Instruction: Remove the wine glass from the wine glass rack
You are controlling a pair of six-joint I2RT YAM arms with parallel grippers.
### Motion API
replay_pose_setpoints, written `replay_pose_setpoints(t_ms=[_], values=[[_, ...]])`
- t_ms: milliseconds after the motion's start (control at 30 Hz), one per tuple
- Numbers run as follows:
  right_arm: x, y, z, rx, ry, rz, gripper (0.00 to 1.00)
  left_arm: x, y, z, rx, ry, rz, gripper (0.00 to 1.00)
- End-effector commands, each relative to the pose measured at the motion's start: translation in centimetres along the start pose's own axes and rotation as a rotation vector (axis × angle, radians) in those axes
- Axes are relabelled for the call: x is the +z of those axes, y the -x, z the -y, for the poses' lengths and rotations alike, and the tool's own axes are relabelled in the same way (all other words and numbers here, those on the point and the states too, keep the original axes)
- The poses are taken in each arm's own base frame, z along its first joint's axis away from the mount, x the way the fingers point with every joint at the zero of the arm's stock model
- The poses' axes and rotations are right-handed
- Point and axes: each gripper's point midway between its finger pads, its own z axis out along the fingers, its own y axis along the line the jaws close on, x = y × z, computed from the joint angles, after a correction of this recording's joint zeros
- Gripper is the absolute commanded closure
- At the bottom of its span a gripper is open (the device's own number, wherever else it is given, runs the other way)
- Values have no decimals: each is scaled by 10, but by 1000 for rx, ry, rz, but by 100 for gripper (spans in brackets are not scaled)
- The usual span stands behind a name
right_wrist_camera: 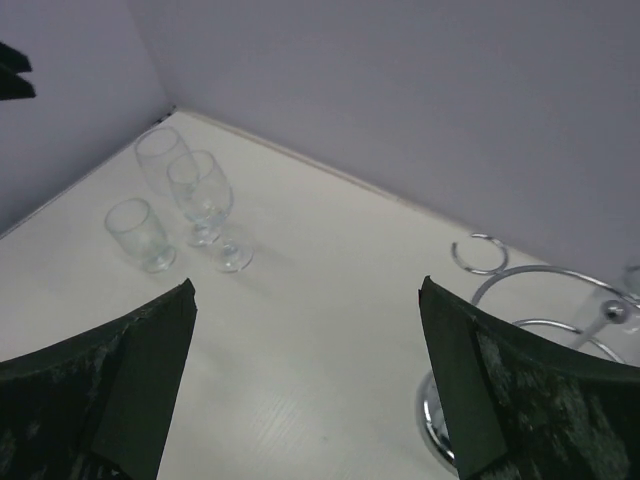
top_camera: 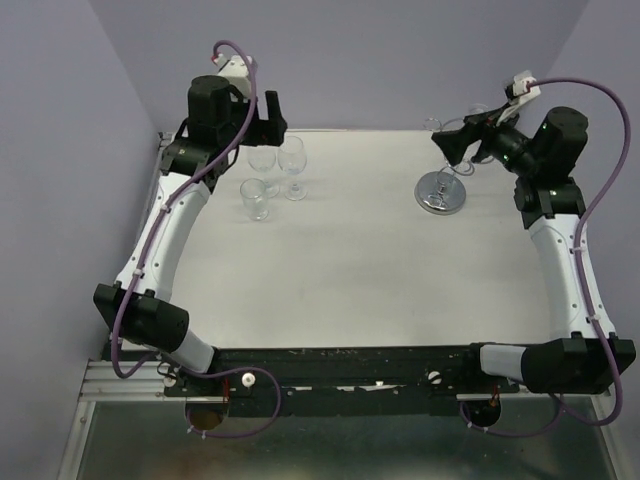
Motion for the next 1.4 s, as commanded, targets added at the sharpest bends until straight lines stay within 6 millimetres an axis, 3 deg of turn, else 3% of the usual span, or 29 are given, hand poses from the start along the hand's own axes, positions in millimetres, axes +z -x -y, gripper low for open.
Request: replay_pose_setpoints(t_ms=[0,67,167,300,367,433,500,633,900,1000,1367], values=[[-9,22,68,-109,-323,31,0,21,-7,40,81,-102,32,1],[-23,20,100,-122,-492,19,3,22,-20,55,119,-118,30,1],[-46,9,132,-108,-641,-12,16,20,-37,68,188,-121,15,1],[-78,-8,164,-2,-765,-23,44,9,-54,86,251,-221,-26,1],[-90,-25,176,14,-826,-57,63,8,-62,91,243,-252,-47,1],[-98,-45,183,-5,-869,-111,86,8,-67,94,215,-267,-60,1],[-101,-65,184,-36,-866,-175,99,9,-72,97,196,-281,-76,1],[-96,-96,171,-72,-764,-264,99,10,-78,97,190,-288,-92,1],[-78,-121,147,-22,-599,-267,99,5,-82,98,209,-307,-96,1],[-72,-133,144,-8,-550,-291,99,1,-87,108,263,-389,-96,1],[-50,-144,144,-1,-501,-315,99,-2,-94,113,264,-430,-106,1]])
